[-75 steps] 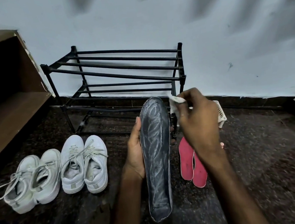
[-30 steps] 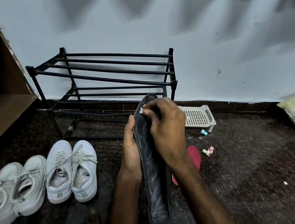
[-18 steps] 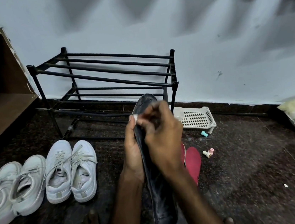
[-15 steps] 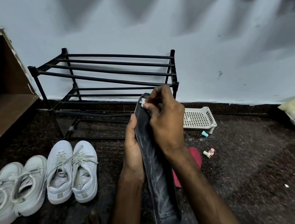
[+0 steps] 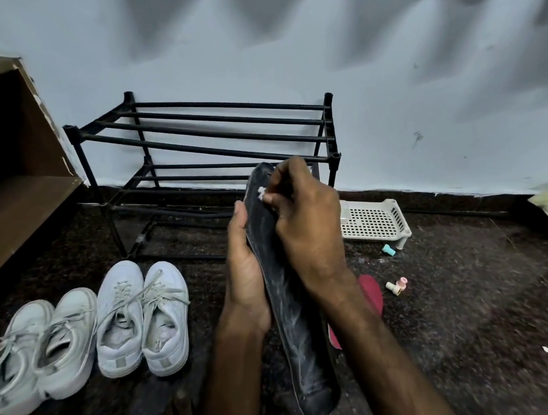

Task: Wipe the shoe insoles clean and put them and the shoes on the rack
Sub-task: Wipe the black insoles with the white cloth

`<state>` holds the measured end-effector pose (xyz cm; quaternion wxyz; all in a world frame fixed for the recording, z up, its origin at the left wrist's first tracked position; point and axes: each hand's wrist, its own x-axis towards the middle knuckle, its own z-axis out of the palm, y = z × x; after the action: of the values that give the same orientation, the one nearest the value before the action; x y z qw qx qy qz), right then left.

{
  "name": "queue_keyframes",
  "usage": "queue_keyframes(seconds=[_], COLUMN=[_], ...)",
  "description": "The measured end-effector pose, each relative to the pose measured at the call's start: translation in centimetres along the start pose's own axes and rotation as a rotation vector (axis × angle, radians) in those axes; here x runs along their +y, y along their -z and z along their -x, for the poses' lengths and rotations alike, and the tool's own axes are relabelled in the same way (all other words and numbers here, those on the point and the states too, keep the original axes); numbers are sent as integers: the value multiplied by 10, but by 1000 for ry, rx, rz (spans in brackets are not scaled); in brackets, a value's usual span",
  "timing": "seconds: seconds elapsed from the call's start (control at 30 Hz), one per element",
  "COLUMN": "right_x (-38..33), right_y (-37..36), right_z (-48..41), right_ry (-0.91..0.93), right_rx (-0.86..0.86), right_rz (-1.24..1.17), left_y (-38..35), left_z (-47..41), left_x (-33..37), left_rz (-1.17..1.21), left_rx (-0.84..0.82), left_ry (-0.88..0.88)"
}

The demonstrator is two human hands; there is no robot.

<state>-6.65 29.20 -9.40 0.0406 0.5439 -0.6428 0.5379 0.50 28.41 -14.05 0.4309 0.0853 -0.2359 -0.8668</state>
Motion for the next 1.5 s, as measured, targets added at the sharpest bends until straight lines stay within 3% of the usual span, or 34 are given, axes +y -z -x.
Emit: queue_keyframes(seconds=[0.1,0.27,0.5,0.73,0.9,1.03,1.17,1.4,1.5], right_x=[-1,-16,-10,-12,-1,-8,-8,9,13], right_y=[-4,-1,-4,5,-2,-8,1,-9,-7], right_z=[2,51,-9,58,3,27,65,-9,0], right_ry=[-71,-113,13,-72,6,-1,-54,-22,-64], right_rx=[67,-95,-35,-160,-37,-103,-61,120,108], right_rz=[-25,-224,-139,-230,-159,-210,-291,-131,-137], left_y=[-1,11,1,24,4,14,19,1,7], left_z=[-2,-3,-5,-10,-9,-8,-6,-1,-3], left_x=[2,10,-2,14,-8,11,12,-6,-4], left_rz=[-25,-49,6,-56,0,51,-82,4,-32], left_rx=[35,145,119,185,122,100,103,47,77], left_ry=[5,-56,0,-20,9,-63,35,110,115])
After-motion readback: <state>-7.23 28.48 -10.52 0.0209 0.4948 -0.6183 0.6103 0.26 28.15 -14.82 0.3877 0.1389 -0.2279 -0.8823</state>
